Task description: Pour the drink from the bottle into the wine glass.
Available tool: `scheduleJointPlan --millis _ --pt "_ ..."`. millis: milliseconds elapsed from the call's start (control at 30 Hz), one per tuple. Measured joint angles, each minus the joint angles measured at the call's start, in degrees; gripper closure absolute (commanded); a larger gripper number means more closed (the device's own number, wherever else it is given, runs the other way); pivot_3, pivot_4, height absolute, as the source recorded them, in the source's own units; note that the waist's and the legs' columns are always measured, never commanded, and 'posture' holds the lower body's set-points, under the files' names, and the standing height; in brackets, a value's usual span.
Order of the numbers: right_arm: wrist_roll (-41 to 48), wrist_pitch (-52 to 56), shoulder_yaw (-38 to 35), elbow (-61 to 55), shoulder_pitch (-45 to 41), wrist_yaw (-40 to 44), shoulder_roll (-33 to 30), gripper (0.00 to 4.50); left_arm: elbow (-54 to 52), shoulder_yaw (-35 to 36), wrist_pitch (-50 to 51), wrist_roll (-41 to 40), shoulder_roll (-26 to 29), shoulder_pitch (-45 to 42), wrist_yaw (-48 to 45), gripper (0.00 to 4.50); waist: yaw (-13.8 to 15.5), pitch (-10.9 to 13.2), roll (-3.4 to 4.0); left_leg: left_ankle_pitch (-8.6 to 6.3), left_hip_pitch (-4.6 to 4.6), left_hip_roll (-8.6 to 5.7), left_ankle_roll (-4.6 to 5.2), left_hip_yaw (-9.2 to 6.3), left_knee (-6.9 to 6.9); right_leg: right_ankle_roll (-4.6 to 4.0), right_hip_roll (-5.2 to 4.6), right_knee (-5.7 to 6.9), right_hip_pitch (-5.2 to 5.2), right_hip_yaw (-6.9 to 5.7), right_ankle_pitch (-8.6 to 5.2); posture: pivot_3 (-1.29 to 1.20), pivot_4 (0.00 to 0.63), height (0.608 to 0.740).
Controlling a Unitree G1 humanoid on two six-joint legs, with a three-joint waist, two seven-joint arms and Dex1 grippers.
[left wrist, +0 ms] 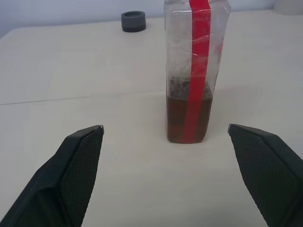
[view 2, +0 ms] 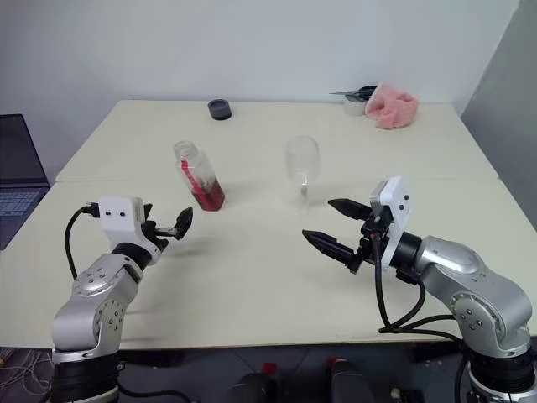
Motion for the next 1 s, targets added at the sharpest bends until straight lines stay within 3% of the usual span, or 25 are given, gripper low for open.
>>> scheduleJointPlan --millis 367,1000 --pt "-0.15 -0.25 1.09 0.70 -1.20 -2.21 1.13 0.05 7.30 -1.90 -0.26 0.74 0.65 -10.25 -3.14 0.00 -0.05 0.01 -0.01 0.00 -0.02 0.00 -0.01 0.02 -0.01 0.01 0.00 -0.01 -0.04 0.02 0.01 0.00 0.150 0.740" --pt "-1.01 -1.67 0.97 0.90 -0.13 -4.01 1.43 0.05 20.35 -4.07 -9.02 4.04 0.66 -15.02 -6.60 0.00 0.01 0.01 -0.01 0.01 -0.05 -0.02 -0.01 0.00 0.00 0.02 -0.03 -0.01 -0.06 0.01 0.02 0.00 0.150 0.740"
